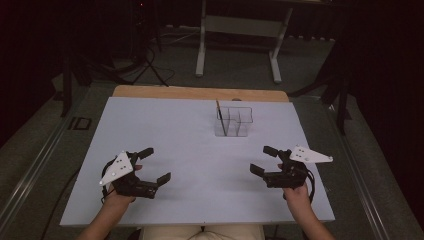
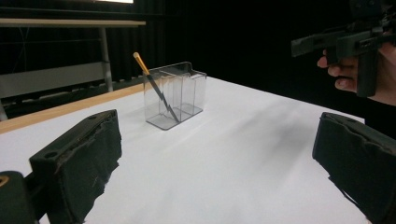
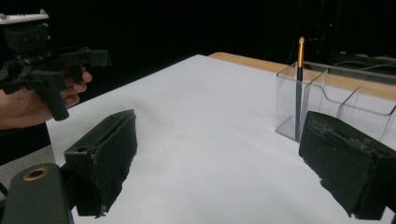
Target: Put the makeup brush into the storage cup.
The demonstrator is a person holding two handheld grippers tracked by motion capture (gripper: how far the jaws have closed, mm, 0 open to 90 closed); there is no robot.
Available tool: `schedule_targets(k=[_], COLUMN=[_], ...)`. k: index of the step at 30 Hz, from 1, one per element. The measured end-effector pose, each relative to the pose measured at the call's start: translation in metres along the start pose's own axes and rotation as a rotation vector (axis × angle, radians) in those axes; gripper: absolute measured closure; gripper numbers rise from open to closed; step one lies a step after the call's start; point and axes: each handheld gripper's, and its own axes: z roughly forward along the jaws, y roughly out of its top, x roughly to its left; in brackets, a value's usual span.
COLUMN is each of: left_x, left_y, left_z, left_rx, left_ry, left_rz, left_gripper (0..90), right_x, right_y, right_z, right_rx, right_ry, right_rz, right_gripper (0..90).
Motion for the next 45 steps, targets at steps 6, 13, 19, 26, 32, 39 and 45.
schedule_targets(k=[6, 13, 19, 26, 32, 39, 45], left_x=[0.0, -0.001, -0.001, -0.003, -0.002, -0.001, -0.001], left_y=[0.0, -0.001, -0.002, -0.002, -0.003, -0.004, -0.004], left_z=[0.0, 0.0, 0.001, 0.003, 0.002, 0.002, 0.002], left_rx=[0.003, 0.006, 0.01, 0.017, 0.017, 0.017, 0.017], left_ry=[-0.001, -0.002, -0.008, -0.01, -0.01, -0.01, -0.01], left_rz=[0.003, 0.013, 0.013, 0.024, 0.022, 0.02, 0.021], left_gripper=[2.4, 2.3, 2.3, 2.3, 2.4, 2.3, 2.4], right_x=[-0.003, -0.006, -0.01, -0.01, -0.01, -0.01, -0.012], right_y=[-0.009, -0.019, -0.023, -0.026, -0.028, -0.031, -0.032], right_z=[0.002, 0.007, 0.008, 0.011, 0.012, 0.018, 0.02], right_rx=[0.017, 0.035, 0.04, 0.055, 0.059, 0.074, 0.084], right_ry=[0.008, 0.022, 0.029, 0.031, 0.036, 0.049, 0.056], right_rz=[-0.01, -0.035, -0.027, -0.038, -0.046, -0.041, -0.037], right_gripper=[11.5, 11.5, 11.5, 11.5, 11.6, 11.6, 11.7])
